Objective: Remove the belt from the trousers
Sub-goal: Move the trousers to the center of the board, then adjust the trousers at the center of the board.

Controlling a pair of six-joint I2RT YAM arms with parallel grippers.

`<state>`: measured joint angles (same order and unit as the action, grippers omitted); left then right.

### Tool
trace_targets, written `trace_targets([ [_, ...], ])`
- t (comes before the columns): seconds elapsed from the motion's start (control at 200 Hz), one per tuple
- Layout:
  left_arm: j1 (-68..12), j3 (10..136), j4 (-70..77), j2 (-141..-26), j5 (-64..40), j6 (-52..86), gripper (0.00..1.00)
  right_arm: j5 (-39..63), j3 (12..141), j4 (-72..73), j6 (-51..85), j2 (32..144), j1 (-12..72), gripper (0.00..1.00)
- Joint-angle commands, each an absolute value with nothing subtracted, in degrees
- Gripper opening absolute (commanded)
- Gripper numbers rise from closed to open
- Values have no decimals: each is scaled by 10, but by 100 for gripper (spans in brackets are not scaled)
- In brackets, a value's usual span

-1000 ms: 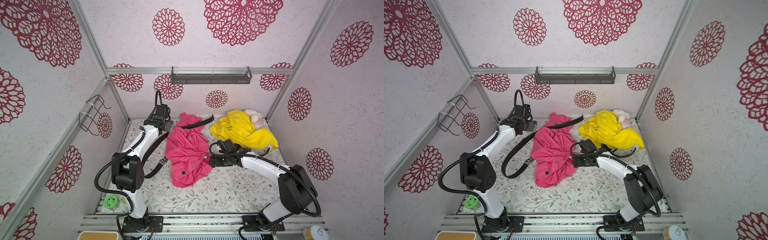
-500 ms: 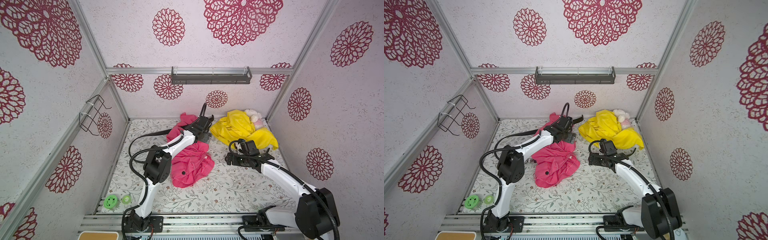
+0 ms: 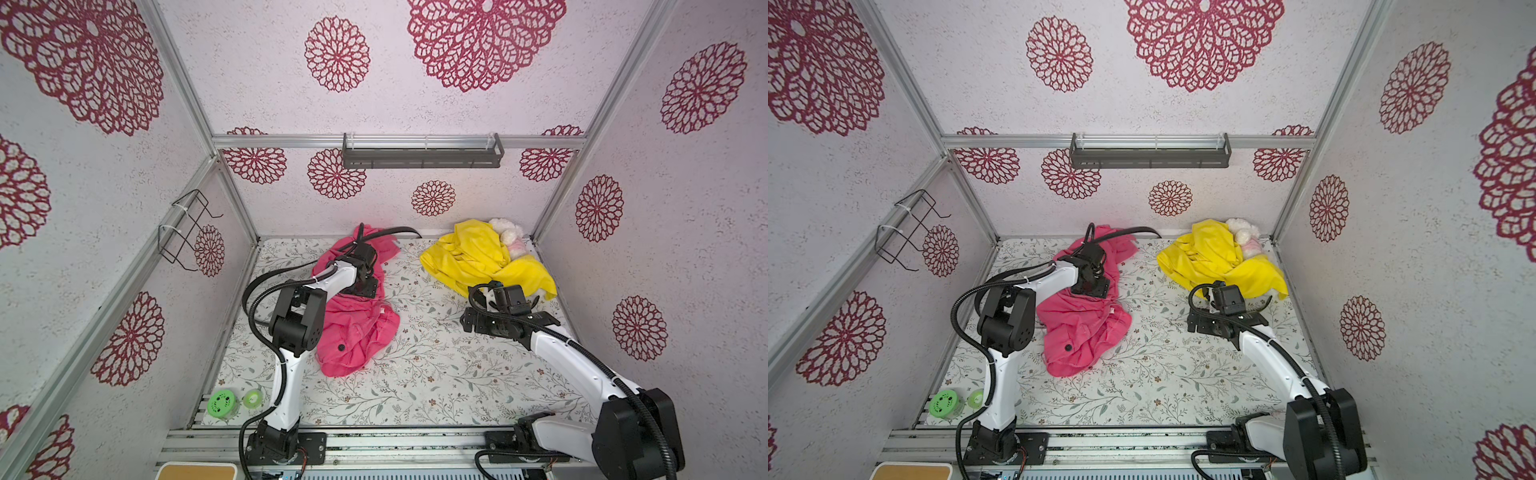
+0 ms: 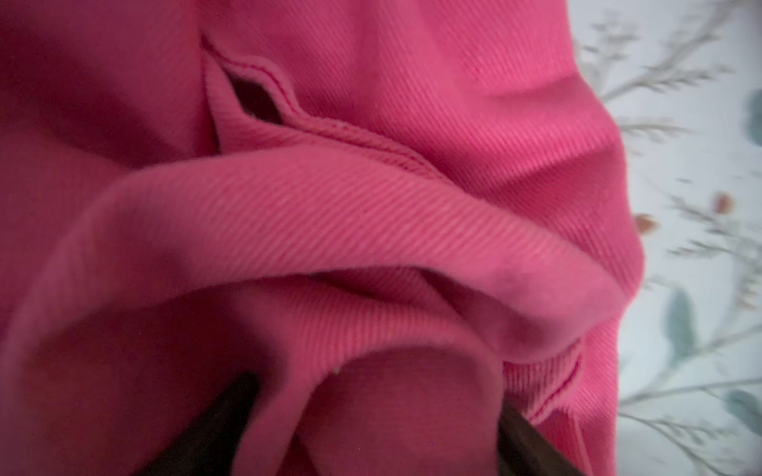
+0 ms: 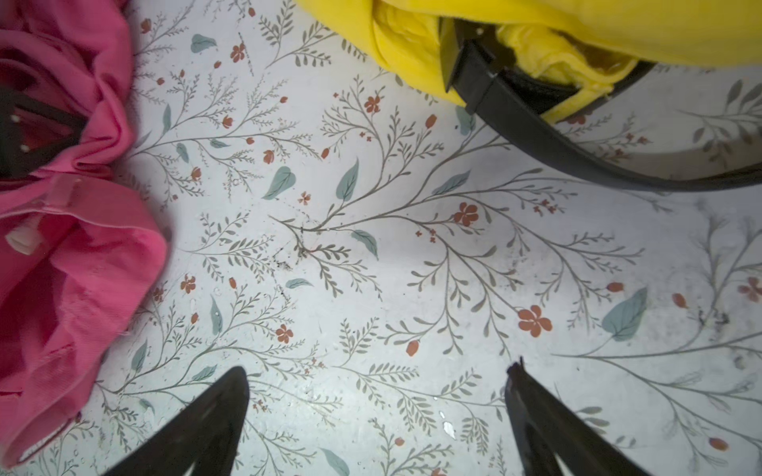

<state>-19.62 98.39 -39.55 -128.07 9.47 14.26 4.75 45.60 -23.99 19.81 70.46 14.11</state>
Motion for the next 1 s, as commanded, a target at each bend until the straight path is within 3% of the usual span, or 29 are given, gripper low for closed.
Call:
trace_targets([
  [0.0, -156, 1005, -424, -1292, 119, 110, 79, 47, 482, -232, 171, 711, 112, 99],
  [0.275, -127, 1042, -424, -1306, 95, 94, 82, 50, 566, -197, 156, 777, 24, 99],
  [0.485, -177, 1022, -392, -1229, 89, 120, 95, 43, 680, -159, 154, 925, 6, 99],
  [0.686, -225, 973, -354, -1139, 91, 158, 97, 85, 782, -165, 156, 1077, 12, 95],
  [0.851, -242, 923, -322, -1087, 77, 193, 98, 110, 787, -178, 148, 1142, 37, 74],
  [0.996, -247, 880, -314, -1058, 82, 210, 98, 114, 706, -173, 148, 1093, 67, 41],
])
